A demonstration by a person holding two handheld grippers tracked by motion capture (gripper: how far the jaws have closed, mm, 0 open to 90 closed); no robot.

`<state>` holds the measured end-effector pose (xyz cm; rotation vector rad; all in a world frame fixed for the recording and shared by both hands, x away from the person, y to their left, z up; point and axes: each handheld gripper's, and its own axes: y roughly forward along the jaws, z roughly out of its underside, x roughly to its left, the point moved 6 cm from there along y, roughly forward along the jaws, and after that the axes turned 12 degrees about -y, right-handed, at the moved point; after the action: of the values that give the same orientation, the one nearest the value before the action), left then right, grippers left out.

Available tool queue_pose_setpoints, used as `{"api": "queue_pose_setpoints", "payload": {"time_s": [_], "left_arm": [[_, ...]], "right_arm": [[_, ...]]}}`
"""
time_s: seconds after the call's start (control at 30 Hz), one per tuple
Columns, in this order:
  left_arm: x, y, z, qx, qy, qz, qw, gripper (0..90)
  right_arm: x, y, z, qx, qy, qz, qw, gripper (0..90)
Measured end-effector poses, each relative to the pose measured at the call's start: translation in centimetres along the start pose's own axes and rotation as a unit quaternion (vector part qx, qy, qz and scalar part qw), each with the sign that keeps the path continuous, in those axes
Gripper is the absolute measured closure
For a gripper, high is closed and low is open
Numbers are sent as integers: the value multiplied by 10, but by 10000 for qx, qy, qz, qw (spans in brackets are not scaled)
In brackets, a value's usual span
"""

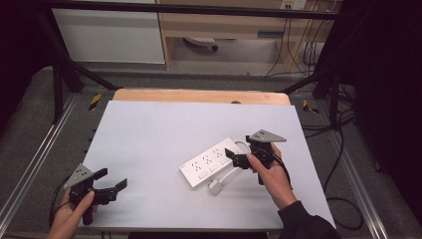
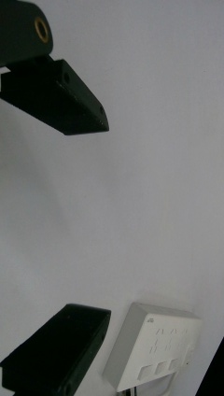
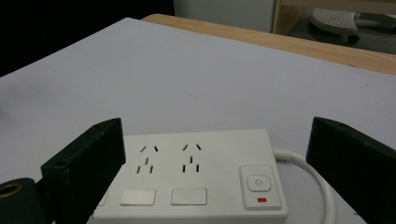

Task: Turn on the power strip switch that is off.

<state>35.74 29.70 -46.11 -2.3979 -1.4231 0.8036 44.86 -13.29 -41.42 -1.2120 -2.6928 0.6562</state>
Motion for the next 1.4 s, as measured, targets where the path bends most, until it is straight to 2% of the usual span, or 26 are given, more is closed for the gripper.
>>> {"api": "queue_pose_setpoints", "payload": {"time_s": [0.37,0.73,1.1,1.4], "left_arm": [[0,0,0,15,13,3,10000,87],[-1,1,1,14,26,-7,10000,87],[-1,1,1,15,33,-3,10000,87],[-1,1,1,14,74,-18,10000,87]], "right_arm": [[-17,-22,2,-99,87,112,9999,51],[-38,-46,12,-157,246,339,9990,51],[-57,-65,44,-66,528,565,9970,51],[-69,-83,78,64,715,780,9944,53]]}}
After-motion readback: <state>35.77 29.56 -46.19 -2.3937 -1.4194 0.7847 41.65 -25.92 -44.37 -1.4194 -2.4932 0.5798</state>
